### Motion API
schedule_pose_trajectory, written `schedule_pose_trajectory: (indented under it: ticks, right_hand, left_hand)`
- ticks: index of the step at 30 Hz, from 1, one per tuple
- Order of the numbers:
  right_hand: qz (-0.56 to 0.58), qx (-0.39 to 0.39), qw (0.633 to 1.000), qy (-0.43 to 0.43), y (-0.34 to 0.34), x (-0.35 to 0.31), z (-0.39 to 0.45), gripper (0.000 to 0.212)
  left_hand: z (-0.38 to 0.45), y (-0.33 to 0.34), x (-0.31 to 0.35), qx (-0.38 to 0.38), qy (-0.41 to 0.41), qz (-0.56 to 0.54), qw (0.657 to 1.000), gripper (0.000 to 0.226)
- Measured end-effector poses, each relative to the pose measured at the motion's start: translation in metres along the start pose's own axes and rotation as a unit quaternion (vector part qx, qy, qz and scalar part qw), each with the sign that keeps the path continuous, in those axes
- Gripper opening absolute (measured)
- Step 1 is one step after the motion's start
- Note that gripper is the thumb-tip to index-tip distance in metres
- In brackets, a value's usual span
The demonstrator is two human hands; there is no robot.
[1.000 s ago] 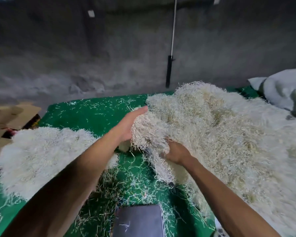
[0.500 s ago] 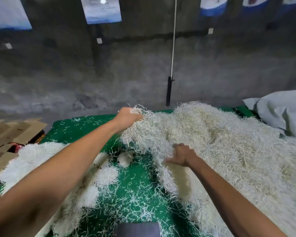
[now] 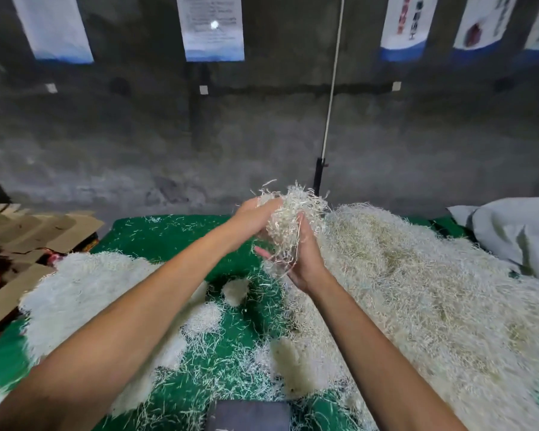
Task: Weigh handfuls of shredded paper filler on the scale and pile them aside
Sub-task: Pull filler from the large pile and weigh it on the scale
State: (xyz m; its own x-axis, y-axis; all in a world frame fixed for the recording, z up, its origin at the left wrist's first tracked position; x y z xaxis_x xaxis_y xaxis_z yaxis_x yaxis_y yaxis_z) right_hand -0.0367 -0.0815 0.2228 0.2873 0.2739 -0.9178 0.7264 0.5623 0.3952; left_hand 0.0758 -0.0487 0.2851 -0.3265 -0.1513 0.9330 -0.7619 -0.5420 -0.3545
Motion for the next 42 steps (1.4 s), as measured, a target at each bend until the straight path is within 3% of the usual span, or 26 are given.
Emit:
schedule_pose_trajectory:
  ticks: [1, 3, 5, 7, 8, 11, 12, 14, 17, 19, 21, 24, 26, 27, 29, 32, 34, 36, 38, 42]
  right_hand:
    - [0.041, 0.008, 0.999, -0.001, 0.002, 0.000, 0.000, 0.063]
    - [-0.018, 0.085, 0.996, -0.002, 0.003, 0.005, -0.005, 0.065]
    - [-0.053, 0.147, 0.988, -0.016, -0.009, 0.019, -0.010, 0.060]
    - [-0.048, 0.133, 0.990, 0.011, -0.016, 0.037, -0.017, 0.044]
    - [-0.051, 0.121, 0.990, 0.056, -0.021, 0.052, -0.021, 0.050]
    - [-0.224, 0.061, 0.968, 0.096, -0.029, 0.095, -0.040, 0.055]
    - [-0.286, 0.030, 0.954, 0.087, -0.026, 0.111, -0.050, 0.057]
    - [-0.382, -0.036, 0.916, 0.119, -0.023, 0.144, -0.076, 0.064]
    - [-0.420, -0.043, 0.893, 0.157, -0.051, 0.184, -0.099, 0.038]
    - [-0.390, -0.032, 0.901, 0.190, -0.076, 0.203, -0.112, 0.026]
    - [-0.420, -0.031, 0.883, 0.205, -0.094, 0.219, -0.126, 0.014]
    - [-0.546, -0.072, 0.809, 0.207, -0.109, 0.241, -0.143, 0.021]
    - [-0.596, -0.124, 0.763, 0.218, -0.115, 0.246, -0.150, 0.025]
    - [-0.600, -0.130, 0.757, 0.221, -0.120, 0.242, -0.148, 0.023]
    - [-0.561, -0.110, 0.792, 0.215, -0.127, 0.227, -0.142, 0.012]
    - [-0.462, -0.020, 0.874, 0.149, -0.123, 0.197, -0.122, 0.017]
    - [-0.352, 0.043, 0.928, 0.115, -0.110, 0.186, -0.108, 0.030]
    - [-0.219, 0.052, 0.967, 0.114, -0.092, 0.184, -0.090, 0.034]
    - [-0.190, 0.043, 0.974, 0.112, -0.072, 0.184, -0.067, 0.031]
    - [-0.368, 0.020, 0.927, 0.074, -0.043, 0.198, -0.009, 0.019]
  left_hand:
    - [-0.012, 0.002, -0.013, -0.018, 0.022, 0.070, 0.997, 0.048]
    - [-0.038, 0.001, -0.041, -0.010, 0.048, 0.124, 0.991, 0.055]
    - [-0.067, -0.008, -0.062, 0.036, 0.048, 0.018, 0.998, 0.054]
    - [-0.092, -0.012, -0.090, 0.055, -0.004, -0.173, 0.983, 0.062]
    - [-0.102, -0.010, -0.109, 0.052, -0.041, -0.238, 0.969, 0.073]
    - [-0.138, 0.011, -0.164, -0.043, -0.149, -0.309, 0.938, 0.096]
    - [-0.151, 0.021, -0.182, -0.071, -0.171, -0.293, 0.938, 0.096]
    - [-0.169, 0.026, -0.226, -0.034, -0.204, -0.163, 0.965, 0.096]
    - [-0.192, 0.020, -0.285, 0.037, -0.247, -0.024, 0.968, 0.085]
    - [-0.207, 0.018, -0.310, 0.024, -0.269, 0.033, 0.962, 0.082]
    - [-0.218, 0.014, -0.324, 0.006, -0.251, 0.110, 0.962, 0.075]
    - [-0.229, 0.011, -0.337, -0.034, -0.193, 0.135, 0.971, 0.048]
    - [-0.234, 0.004, -0.347, -0.052, -0.184, 0.105, 0.976, 0.043]
    - [-0.235, -0.002, -0.349, -0.047, -0.192, 0.079, 0.977, 0.043]
    - [-0.231, -0.017, -0.348, -0.021, -0.181, 0.041, 0.982, 0.050]
    - [-0.220, -0.031, -0.339, -0.021, -0.139, 0.017, 0.990, 0.064]
    - [-0.208, -0.037, -0.339, 0.008, -0.139, 0.026, 0.990, 0.062]
    - [-0.191, -0.040, -0.341, 0.058, -0.140, 0.045, 0.987, 0.050]
    - [-0.173, -0.041, -0.340, 0.091, -0.123, 0.093, 0.984, 0.036]
    - [-0.139, -0.044, -0.345, 0.081, -0.078, 0.192, 0.975, 0.022]
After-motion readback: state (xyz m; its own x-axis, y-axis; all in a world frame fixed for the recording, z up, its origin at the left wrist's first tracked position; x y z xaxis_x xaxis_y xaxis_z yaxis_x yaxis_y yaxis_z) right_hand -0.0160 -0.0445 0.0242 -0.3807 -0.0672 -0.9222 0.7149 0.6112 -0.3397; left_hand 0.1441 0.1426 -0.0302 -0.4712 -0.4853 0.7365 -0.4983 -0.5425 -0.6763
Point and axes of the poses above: each hand's wrist, its own z-axis towards the middle knuckle, its own y-axis out of the palm, x = y × z, the point moved 6 cm from there along z, towards the middle knuckle, and after that the axes turned 6 degrees about x, right-handed, at the moved point
